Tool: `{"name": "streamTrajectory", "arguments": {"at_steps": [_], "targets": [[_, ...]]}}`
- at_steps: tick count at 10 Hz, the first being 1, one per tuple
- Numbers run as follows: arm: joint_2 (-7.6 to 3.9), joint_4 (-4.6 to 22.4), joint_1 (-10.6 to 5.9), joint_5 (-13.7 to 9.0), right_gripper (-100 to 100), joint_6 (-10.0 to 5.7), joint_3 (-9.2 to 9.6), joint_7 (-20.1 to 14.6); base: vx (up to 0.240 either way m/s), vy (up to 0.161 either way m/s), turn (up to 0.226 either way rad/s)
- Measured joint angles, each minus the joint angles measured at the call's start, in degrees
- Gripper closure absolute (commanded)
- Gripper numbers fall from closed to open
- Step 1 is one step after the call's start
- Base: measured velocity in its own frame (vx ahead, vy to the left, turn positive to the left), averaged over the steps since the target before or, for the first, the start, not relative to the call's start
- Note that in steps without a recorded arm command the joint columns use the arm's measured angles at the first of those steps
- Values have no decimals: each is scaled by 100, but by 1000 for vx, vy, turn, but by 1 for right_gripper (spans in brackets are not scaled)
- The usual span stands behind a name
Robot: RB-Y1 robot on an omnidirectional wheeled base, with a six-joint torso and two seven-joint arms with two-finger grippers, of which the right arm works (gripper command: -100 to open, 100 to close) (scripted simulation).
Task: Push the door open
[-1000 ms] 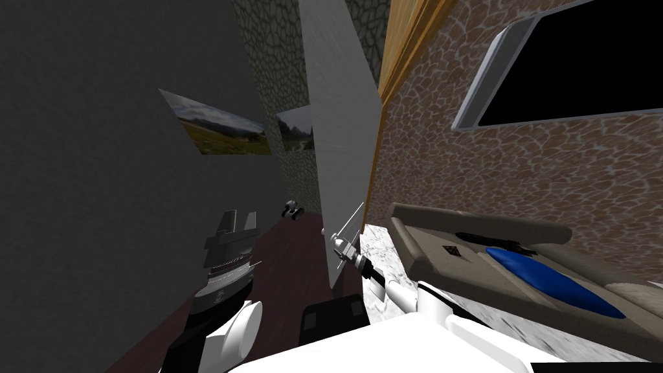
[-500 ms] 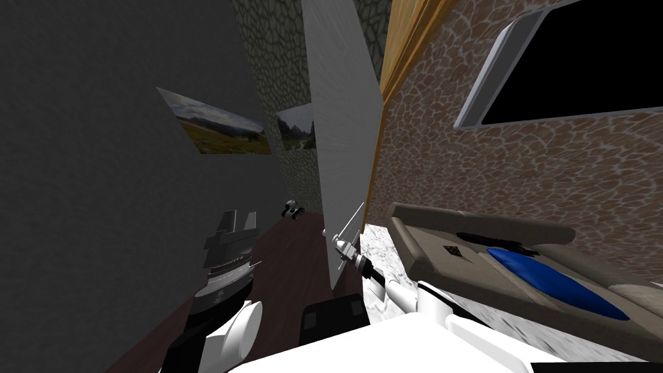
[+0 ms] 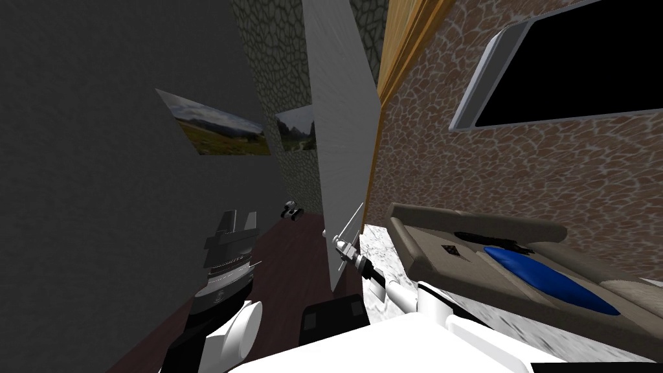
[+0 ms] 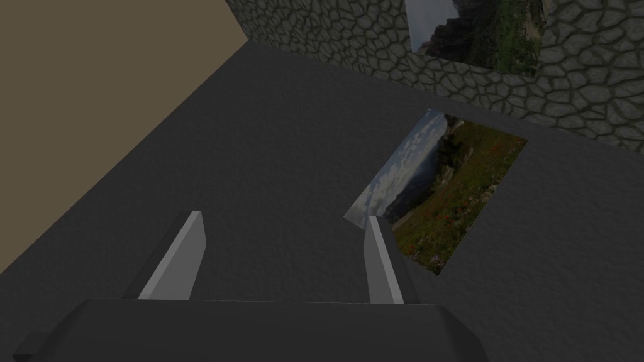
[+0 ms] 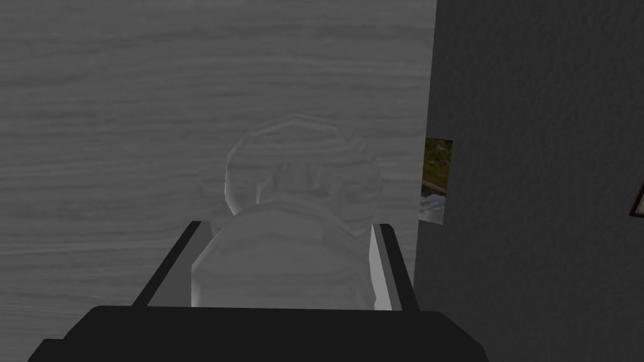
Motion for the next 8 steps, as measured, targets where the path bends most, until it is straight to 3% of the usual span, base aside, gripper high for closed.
{"name": "streamTrajectory", "arguments": {"at_steps": [8], "targets": [[76,-8,-4,-246,100,34,137,-1150,29,22,-24]]}}
